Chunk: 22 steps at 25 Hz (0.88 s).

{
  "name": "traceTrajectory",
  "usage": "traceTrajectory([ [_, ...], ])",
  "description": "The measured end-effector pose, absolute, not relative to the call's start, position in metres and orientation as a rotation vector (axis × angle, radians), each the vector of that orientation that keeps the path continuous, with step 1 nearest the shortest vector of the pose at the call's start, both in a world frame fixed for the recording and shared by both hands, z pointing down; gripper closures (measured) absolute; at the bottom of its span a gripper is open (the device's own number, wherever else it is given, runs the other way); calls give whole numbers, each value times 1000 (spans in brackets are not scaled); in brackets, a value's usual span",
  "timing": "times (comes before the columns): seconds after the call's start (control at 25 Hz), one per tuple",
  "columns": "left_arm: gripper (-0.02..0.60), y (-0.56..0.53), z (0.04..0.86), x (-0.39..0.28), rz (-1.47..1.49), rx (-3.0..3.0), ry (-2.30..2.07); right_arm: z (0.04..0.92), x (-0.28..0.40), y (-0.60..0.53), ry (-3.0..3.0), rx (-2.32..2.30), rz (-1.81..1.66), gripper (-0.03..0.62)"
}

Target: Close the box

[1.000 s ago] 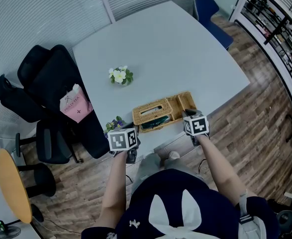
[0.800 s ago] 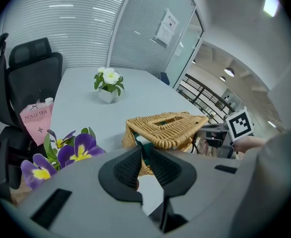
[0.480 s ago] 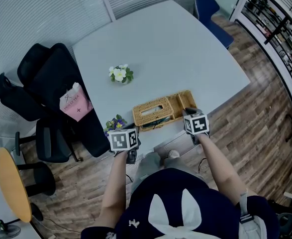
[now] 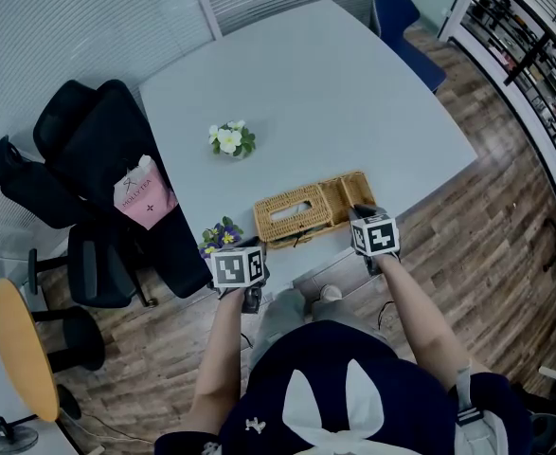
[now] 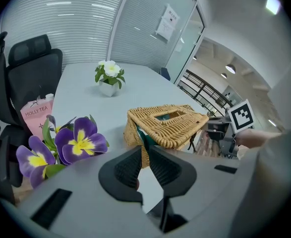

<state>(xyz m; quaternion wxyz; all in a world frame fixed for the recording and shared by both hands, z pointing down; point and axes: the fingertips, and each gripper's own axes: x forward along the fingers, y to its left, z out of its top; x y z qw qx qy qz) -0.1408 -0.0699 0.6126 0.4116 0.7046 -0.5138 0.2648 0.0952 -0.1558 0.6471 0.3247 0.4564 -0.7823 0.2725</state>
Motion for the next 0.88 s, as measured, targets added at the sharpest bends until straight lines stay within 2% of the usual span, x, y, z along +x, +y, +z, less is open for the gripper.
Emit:
traceTrajectory([
  [0.88, 525, -58, 627, -141, 694, 1740, -1288, 647, 94, -155, -2056, 1203, 712, 543],
])
